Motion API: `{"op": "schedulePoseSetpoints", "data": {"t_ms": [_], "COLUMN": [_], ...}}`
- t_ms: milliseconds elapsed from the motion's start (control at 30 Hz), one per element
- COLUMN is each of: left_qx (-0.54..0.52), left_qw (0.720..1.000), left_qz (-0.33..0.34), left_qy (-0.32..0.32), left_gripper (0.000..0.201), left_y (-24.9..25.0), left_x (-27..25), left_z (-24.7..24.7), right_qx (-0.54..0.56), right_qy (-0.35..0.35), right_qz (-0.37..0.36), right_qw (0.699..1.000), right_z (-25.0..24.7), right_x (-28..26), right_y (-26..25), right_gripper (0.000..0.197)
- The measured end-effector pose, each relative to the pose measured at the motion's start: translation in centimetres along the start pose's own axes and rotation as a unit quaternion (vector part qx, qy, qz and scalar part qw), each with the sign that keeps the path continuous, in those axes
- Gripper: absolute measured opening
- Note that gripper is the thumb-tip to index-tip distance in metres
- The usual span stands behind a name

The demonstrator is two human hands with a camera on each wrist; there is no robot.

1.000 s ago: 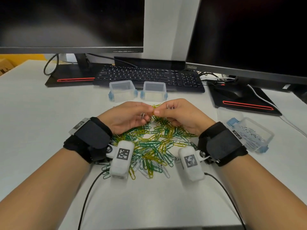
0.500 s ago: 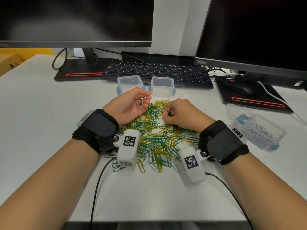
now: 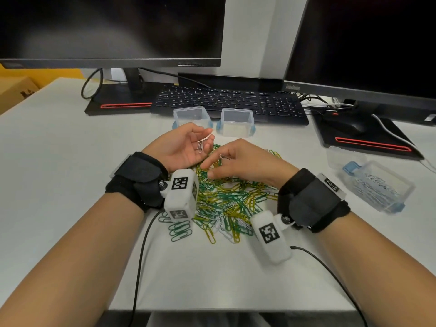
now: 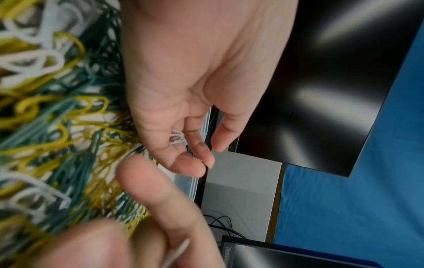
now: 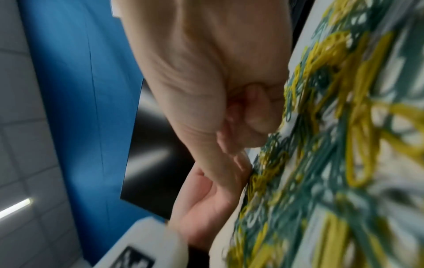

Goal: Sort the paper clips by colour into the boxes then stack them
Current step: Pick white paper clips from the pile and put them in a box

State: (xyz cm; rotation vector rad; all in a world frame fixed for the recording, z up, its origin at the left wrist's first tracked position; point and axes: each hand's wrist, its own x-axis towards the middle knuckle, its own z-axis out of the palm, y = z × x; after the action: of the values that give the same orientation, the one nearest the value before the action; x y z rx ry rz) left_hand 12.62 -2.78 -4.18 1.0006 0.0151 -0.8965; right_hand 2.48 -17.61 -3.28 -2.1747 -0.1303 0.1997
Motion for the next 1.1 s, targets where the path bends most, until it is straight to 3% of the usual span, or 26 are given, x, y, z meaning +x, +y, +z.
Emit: {"op": "schedulePoseSetpoints", "data": {"t_ms": [100,267,400,633,767,867,1000,1100], "left_qx": [-0.014,-0.007,0.038,0.158,0.172,0.145,0.085,-0.017], "left_qw": [1.000,1.000,0.999,0.983,0.980,0.984,0.988,0.990], "left_qz": [-0.005,-0.008,-0.003,-0.029,-0.032,-0.033,-0.045,-0.082], "left_qy": [0.000,-0.004,-0.025,-0.088,-0.092,-0.098,-0.123,-0.117], "left_gripper": [0.016,0.016,0.018,0.016,0.018,0.035,0.049,0.042], "left_y": [-0.1,-0.5,-0.9,-1.3,-1.4,-1.6,-2.2,-2.1], "left_x": [0.0,0.0,0.0,-0.7,-1.1,-1.1,-0.9,-0.5], "left_z": [0.1,0.4,0.8,1.6,2.0,2.5,3.1,2.9], "right_qx": [-0.069,-0.085,0.066,0.288,0.311,0.263,0.145,0.196], "right_qy": [-0.038,0.005,0.074,0.053,0.075,0.118,0.121,0.102], "right_qz": [-0.007,-0.021,0.017,0.086,0.093,0.057,-0.026,-0.067], "right_qw": [0.997,0.996,0.995,0.952,0.943,0.956,0.982,0.973], "right_z": [0.6,-0.1,-1.5,-2.3,-2.5,-2.2,-1.3,-0.8], "right_x": [-0.1,-0.3,-0.6,-0.6,-0.6,-0.8,-0.3,0.2], "right_y": [-0.3,0.2,0.9,1.0,1.3,1.0,-0.7,-1.1], "right_gripper": [0.020,0.011,0.007,0.005,0.003,0.010,0.034,0.036]}}
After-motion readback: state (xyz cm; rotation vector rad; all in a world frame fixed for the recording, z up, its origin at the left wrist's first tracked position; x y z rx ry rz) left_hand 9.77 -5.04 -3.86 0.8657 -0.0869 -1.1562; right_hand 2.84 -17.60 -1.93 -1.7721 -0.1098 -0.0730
